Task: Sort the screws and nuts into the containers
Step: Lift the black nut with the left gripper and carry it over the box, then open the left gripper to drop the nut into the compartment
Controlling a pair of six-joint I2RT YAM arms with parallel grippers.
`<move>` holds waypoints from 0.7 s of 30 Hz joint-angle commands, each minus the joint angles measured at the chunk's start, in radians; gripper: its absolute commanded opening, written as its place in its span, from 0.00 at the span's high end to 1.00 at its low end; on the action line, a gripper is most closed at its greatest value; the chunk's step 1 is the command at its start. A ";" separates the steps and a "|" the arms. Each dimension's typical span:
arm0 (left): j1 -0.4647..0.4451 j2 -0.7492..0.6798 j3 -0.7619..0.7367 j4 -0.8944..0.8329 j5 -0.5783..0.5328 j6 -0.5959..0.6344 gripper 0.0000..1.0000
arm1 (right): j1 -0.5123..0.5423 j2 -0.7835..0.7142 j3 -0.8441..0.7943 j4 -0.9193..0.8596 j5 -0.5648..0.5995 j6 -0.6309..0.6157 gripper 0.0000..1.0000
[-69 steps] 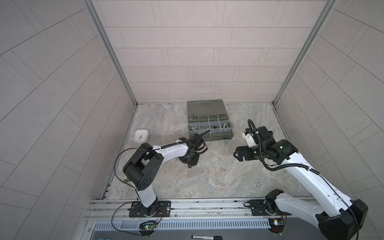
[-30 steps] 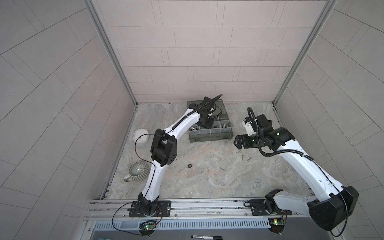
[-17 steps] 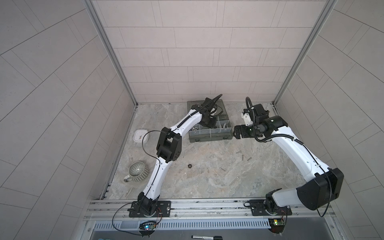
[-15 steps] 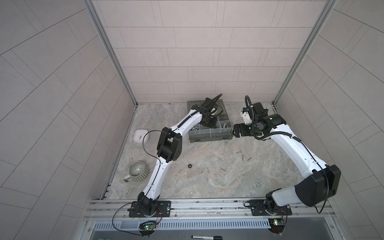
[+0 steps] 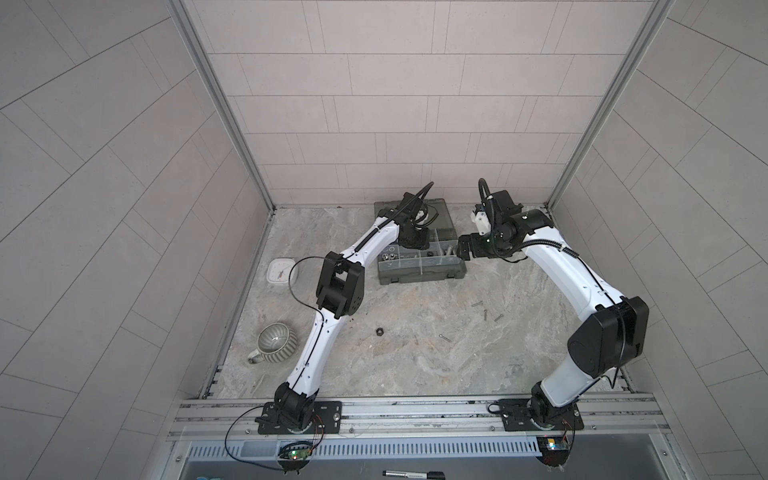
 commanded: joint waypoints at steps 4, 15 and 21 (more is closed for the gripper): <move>0.005 0.010 0.012 0.019 0.051 -0.026 0.51 | -0.010 0.028 0.039 -0.058 -0.006 -0.009 0.01; 0.005 -0.129 -0.084 0.039 0.059 -0.027 0.38 | -0.016 -0.010 -0.002 -0.044 -0.029 -0.007 0.01; 0.005 -0.353 -0.310 0.010 -0.020 0.010 0.38 | -0.011 -0.065 -0.076 -0.005 -0.064 0.007 0.01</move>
